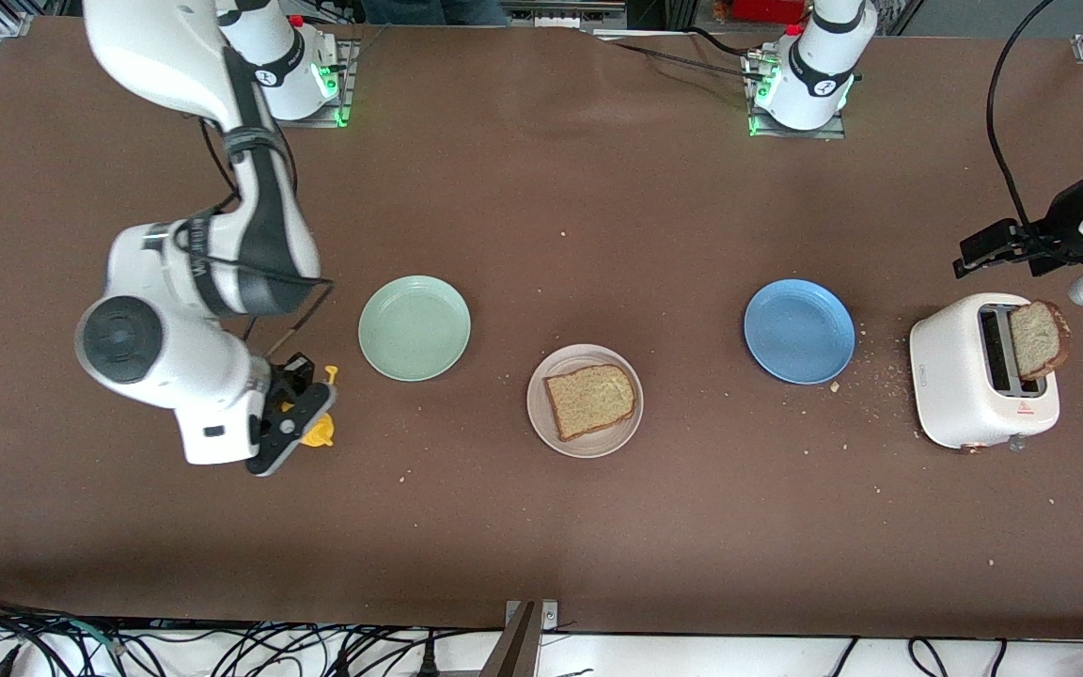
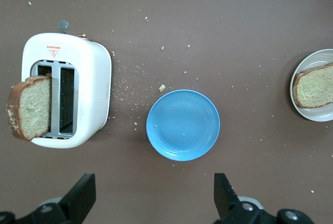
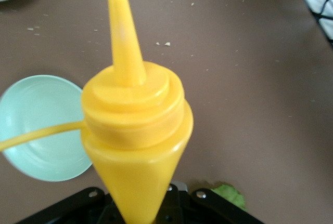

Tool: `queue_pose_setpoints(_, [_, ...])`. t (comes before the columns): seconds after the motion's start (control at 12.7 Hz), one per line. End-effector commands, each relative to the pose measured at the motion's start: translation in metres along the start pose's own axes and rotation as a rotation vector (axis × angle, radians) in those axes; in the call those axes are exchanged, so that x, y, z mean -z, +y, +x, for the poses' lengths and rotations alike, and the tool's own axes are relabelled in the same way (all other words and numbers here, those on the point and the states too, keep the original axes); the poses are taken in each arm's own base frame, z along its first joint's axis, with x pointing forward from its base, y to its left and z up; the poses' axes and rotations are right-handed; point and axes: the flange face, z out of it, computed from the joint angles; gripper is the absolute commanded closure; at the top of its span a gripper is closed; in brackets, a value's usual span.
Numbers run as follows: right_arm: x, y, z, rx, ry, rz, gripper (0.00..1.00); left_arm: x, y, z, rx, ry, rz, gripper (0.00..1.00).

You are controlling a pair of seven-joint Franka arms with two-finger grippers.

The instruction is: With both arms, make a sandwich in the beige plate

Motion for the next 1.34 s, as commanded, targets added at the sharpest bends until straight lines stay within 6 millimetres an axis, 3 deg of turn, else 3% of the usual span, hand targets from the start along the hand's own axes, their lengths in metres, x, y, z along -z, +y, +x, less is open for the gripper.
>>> queue_pose_setpoints(0.0, [0.007,0.015,-0.052,0.098,0.129,0.149,1.00,0.006,0.001,0.001,-0.023,0.011,0.019,0.00])
queue_pose_setpoints(0.16, [-0.009,0.026,-0.094,0.093,0.213,0.255,1.00,0.005,0.002,0.001,-0.024,0.009,0.019,0.00])
queue_pose_setpoints(0.32, [-0.052,0.025,-0.148,0.089,0.345,0.369,1.00,0.003,0.001,0.001,-0.024,0.006,0.025,0.00])
queue_pose_setpoints(0.47, [-0.081,0.020,-0.185,0.141,0.447,0.382,1.00,0.003,0.001,0.001,-0.025,0.006,0.027,0.00])
queue_pose_setpoints(0.79, [-0.146,-0.006,-0.232,0.235,0.652,0.389,1.00,0.003,0.001,0.002,-0.024,0.006,0.025,0.00])
queue_pose_setpoints(1.26, [-0.192,-0.008,-0.263,0.412,0.744,0.313,1.00,-0.002,0.002,0.004,-0.026,0.000,0.027,0.00])
